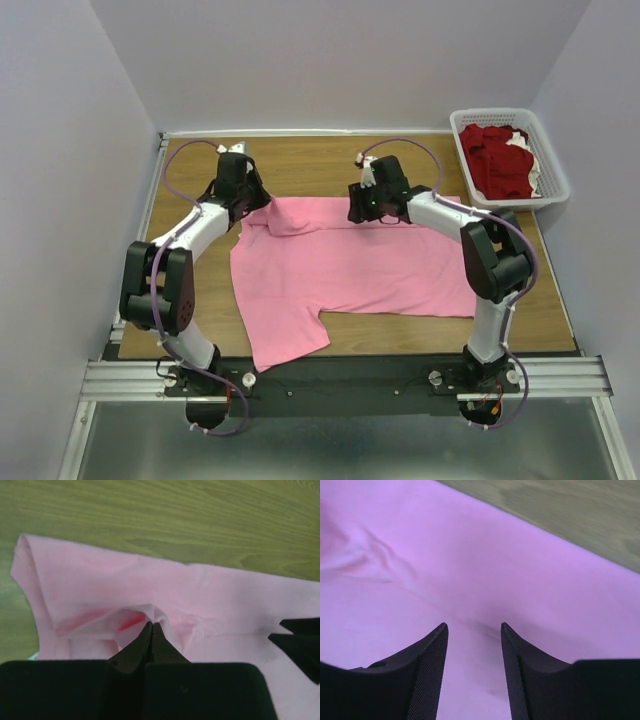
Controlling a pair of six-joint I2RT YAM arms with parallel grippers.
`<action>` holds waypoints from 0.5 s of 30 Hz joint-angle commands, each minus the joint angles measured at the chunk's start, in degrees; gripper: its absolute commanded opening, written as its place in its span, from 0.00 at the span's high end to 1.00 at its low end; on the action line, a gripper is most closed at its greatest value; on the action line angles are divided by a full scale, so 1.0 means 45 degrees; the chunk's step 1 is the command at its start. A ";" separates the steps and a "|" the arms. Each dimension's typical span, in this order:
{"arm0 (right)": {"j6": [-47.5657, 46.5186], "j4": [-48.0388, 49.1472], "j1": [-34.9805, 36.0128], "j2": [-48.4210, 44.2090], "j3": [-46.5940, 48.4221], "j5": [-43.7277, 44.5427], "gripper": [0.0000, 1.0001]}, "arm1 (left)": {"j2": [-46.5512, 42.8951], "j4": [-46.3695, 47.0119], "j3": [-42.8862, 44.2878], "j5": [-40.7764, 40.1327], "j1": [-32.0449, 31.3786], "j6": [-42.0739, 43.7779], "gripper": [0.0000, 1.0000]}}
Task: Fold and stack the t-shirts
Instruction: Fold the tshirt
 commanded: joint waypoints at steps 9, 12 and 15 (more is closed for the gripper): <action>-0.0906 0.2200 0.2403 0.0640 0.1744 -0.1825 0.56 | 0.3395 0.0085 0.3432 0.0283 0.0248 0.0633 1.00; -0.0984 0.2666 0.3028 0.1089 0.2251 -0.1883 0.57 | 0.3962 -0.0032 0.3939 0.0087 0.0267 0.0672 1.00; -0.1081 0.2787 0.3536 0.1712 0.2702 -0.2079 0.59 | 0.4431 -0.0033 0.4331 0.0029 0.0267 0.0673 1.00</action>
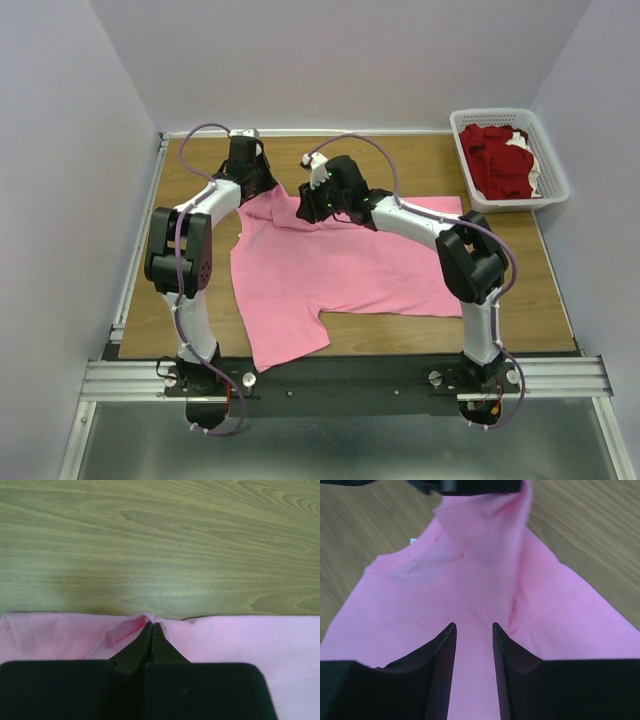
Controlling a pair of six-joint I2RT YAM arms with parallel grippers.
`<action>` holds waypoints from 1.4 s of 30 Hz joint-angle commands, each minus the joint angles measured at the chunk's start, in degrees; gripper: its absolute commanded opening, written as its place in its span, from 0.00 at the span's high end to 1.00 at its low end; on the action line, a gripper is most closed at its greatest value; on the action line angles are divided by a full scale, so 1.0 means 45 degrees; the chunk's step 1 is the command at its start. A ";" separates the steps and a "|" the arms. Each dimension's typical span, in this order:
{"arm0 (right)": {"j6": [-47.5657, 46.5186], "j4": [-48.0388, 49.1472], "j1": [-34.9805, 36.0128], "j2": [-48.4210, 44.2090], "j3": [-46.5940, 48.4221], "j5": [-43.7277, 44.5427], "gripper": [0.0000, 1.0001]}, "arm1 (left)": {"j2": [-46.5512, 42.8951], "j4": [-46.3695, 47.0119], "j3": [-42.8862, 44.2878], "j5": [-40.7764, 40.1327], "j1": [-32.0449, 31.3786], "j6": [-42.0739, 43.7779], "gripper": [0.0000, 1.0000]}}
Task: Fold and stack the t-shirts
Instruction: Fold the tshirt
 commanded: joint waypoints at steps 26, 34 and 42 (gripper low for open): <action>-0.0202 0.0699 0.1215 0.4165 0.3236 0.1046 0.61 | 0.1553 -0.0003 0.1398 0.0190 0.0024 0.0299 1.00; -0.0143 0.0933 0.1215 0.4693 0.3393 0.1692 0.61 | 0.1592 0.0016 0.1359 0.0308 0.0024 0.0299 1.00; -0.0065 0.1031 0.1215 0.5006 0.3491 0.1750 0.64 | 0.1592 0.0016 0.1261 0.0366 -0.0093 0.0279 1.00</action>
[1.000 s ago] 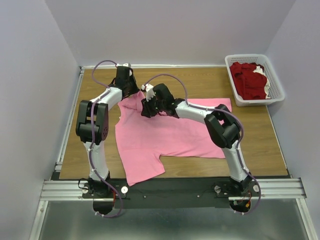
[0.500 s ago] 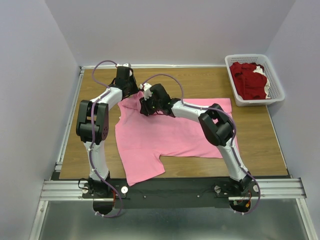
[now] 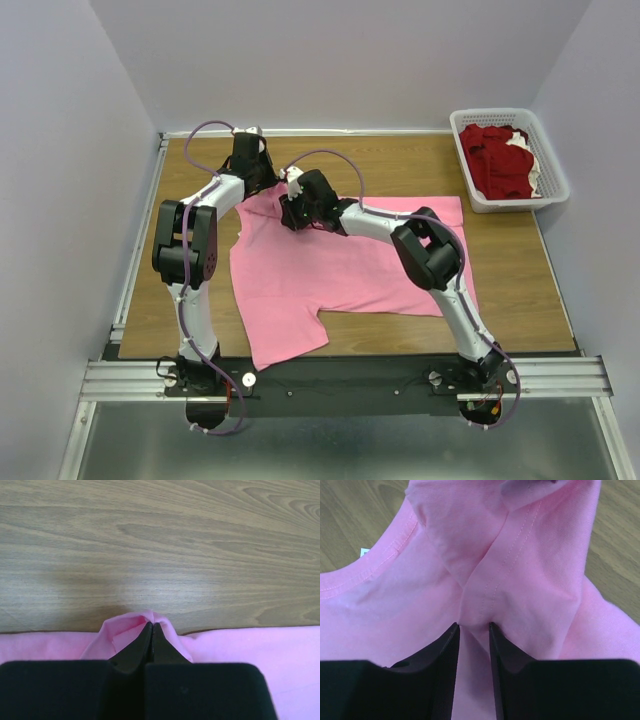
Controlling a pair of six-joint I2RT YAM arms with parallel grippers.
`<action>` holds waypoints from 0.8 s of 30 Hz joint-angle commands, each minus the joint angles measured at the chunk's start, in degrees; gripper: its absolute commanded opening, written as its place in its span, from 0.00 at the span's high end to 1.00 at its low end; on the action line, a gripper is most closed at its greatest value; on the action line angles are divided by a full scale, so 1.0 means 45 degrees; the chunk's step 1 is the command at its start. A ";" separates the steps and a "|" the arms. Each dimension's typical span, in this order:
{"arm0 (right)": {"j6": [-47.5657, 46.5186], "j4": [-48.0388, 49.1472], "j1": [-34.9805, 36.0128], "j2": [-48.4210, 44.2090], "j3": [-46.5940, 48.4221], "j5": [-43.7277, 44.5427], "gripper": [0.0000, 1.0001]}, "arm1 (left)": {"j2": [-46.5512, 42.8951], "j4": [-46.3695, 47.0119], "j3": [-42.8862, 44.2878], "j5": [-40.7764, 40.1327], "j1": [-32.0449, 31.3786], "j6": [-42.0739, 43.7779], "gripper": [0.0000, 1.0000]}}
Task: Fold and stack the t-shirts
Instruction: Fold the tshirt
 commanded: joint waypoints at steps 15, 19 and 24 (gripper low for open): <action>-0.0382 0.0220 0.0088 -0.0789 -0.0650 0.0504 0.99 | -0.0894 -0.0292 -0.0454 -0.0463 -0.0098 0.0265 1.00; -0.0714 0.0084 0.0069 -0.1609 -0.1449 0.0287 0.99 | -0.1812 -0.0428 -0.1157 -0.0658 -0.0098 0.0304 1.00; -0.1258 -0.0190 0.0049 -0.2936 -0.2760 0.0054 0.99 | -0.3257 -0.0780 -0.2561 -0.0912 -0.0098 0.0402 1.00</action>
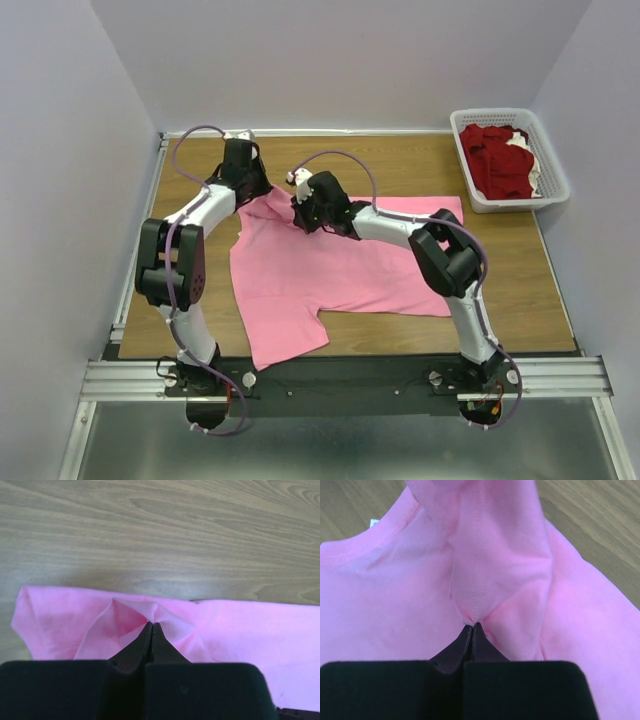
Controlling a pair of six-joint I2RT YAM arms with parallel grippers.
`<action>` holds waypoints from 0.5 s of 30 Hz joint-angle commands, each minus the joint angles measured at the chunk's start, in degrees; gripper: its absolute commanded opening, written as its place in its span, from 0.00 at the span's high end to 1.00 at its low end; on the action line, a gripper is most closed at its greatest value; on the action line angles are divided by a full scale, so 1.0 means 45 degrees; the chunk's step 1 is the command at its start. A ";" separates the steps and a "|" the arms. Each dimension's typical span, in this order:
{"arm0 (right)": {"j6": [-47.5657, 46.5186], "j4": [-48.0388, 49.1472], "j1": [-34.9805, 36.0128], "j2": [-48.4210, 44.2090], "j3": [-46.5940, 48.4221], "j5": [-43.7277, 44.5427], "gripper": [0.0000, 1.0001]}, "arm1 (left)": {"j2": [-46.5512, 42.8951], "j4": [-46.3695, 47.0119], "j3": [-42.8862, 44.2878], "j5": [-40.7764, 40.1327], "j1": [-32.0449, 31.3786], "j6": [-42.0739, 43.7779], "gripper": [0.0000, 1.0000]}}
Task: Fold and stack the t-shirts
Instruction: Fold the tshirt
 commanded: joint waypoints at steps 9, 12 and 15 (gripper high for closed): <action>-0.1455 -0.2072 0.0068 -0.1957 -0.1268 -0.1501 0.99 | -0.3386 -0.1302 -0.2612 -0.0182 -0.0059 0.0753 1.00; -0.1630 -0.2600 0.0068 -0.2035 -0.1210 -0.2067 0.99 | -0.4011 -0.1655 -0.3118 -0.0183 -0.0059 0.1007 1.00; -0.1786 -0.3030 0.0068 -0.2171 -0.1268 -0.2322 0.99 | -0.4558 -0.1832 -0.3801 0.0051 -0.0040 0.1008 1.00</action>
